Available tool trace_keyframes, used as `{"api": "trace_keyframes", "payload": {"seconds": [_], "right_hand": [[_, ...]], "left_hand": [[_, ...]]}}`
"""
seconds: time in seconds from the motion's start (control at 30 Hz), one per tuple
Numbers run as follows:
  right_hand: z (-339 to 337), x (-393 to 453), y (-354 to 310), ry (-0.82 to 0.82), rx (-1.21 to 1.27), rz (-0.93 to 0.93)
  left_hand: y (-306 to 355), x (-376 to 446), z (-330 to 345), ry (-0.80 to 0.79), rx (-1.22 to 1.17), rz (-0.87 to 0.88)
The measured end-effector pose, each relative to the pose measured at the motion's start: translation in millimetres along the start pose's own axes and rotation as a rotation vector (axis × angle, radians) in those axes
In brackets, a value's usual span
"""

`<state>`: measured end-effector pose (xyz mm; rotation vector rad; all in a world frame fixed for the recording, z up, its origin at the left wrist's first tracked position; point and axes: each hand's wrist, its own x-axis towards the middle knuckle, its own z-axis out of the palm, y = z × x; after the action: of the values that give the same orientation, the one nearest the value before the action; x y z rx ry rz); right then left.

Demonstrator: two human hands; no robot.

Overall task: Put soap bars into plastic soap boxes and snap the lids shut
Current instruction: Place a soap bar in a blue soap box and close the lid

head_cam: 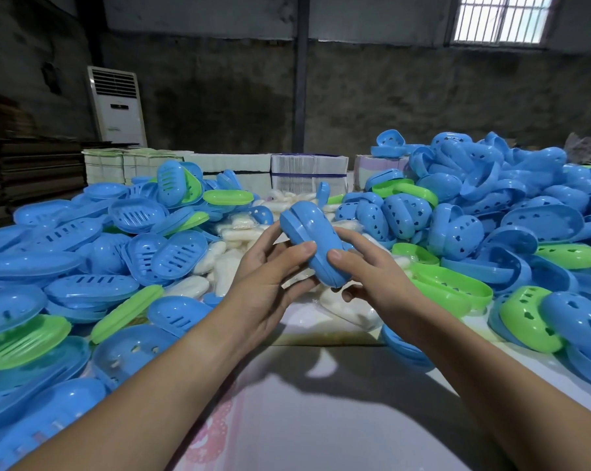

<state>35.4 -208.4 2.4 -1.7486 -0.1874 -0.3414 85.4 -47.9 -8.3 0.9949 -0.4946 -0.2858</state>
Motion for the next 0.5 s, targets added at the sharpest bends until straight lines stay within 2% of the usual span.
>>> {"api": "trace_keyframes", "payload": {"seconds": [0.27, 0.5], "right_hand": [[-3.0, 0.0, -0.2, -0.024, -0.032, 0.018], [-6.1, 1.0, 2.6, 0.008, 0.038, -0.046]], "left_hand": [[0.3, -1.7, -0.6, -0.04, 0.068, 0.021], [1.2, -2.7, 0.9, -0.088, 0.089, 0.06]]}}
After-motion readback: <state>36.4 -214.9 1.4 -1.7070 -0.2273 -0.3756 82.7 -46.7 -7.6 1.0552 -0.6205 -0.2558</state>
